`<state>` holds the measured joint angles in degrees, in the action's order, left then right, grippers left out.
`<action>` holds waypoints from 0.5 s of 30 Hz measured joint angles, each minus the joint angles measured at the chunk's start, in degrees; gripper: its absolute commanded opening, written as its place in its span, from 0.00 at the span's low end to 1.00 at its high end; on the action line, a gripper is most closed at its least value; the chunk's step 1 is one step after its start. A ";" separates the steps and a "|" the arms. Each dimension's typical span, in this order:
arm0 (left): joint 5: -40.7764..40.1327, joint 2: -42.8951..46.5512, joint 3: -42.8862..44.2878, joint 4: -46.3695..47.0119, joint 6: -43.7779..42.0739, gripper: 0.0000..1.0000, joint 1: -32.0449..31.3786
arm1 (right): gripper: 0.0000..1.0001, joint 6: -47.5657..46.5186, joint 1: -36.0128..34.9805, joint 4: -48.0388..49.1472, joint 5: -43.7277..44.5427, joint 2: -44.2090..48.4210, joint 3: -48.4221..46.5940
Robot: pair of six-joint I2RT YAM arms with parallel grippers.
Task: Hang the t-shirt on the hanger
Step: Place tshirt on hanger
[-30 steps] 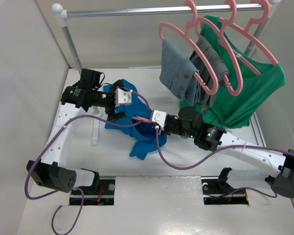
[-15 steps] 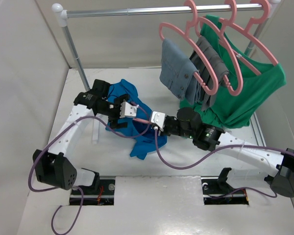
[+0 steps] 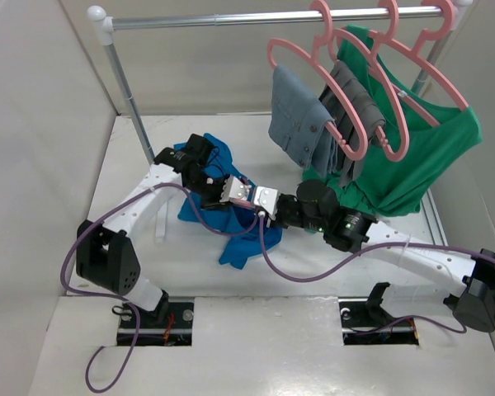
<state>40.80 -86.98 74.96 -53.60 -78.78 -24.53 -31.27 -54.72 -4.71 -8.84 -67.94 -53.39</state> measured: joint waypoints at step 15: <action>-1.01 3.52 0.39 2.21 10.01 0.00 0.00 | 0.62 0.11 0.28 0.55 3.41 -2.75 -2.95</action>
<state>39.79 -83.46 75.35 -51.40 -68.77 -24.53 -31.16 -54.43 -4.16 -5.43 -70.70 -56.34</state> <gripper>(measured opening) 0.091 0.335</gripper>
